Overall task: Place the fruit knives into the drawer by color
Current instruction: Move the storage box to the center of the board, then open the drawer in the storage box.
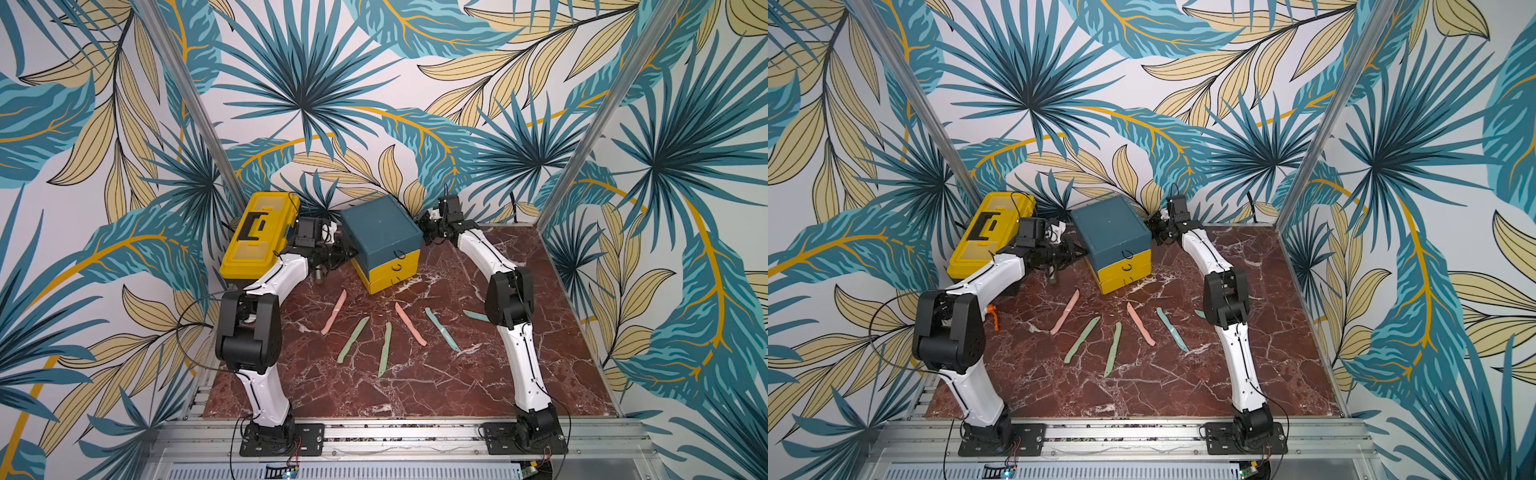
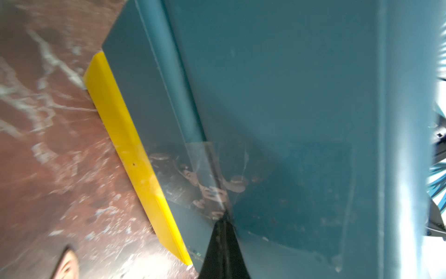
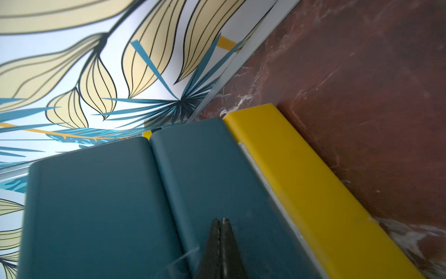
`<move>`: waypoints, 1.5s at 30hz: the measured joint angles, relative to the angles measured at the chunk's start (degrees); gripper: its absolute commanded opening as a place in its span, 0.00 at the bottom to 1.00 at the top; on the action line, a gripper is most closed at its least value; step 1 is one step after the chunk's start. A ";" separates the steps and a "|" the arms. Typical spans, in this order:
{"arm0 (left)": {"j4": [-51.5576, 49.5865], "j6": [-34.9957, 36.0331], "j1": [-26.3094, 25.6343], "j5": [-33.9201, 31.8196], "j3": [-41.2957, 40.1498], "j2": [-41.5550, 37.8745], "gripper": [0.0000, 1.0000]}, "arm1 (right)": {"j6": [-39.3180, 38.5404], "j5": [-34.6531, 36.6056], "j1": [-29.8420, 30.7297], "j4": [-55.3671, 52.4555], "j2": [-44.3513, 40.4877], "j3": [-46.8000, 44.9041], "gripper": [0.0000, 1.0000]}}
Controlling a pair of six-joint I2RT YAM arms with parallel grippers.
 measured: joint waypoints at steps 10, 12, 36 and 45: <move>-4.44 2.29 4.35 -3.45 -2.45 -4.42 0.00 | -0.13 -2.34 3.04 -1.92 2.32 3.34 0.00; -5.75 3.43 4.37 -4.15 -2.69 -5.35 0.00 | -1.60 -2.60 3.04 -4.42 2.32 3.50 0.00; -18.95 14.01 -0.04 -13.53 15.96 -13.44 0.91 | 2.25 7.43 2.82 2.36 -50.51 -61.40 0.75; -15.98 9.97 -4.39 -7.91 16.68 -4.07 0.75 | 11.32 7.54 9.33 18.25 -49.99 -64.17 0.78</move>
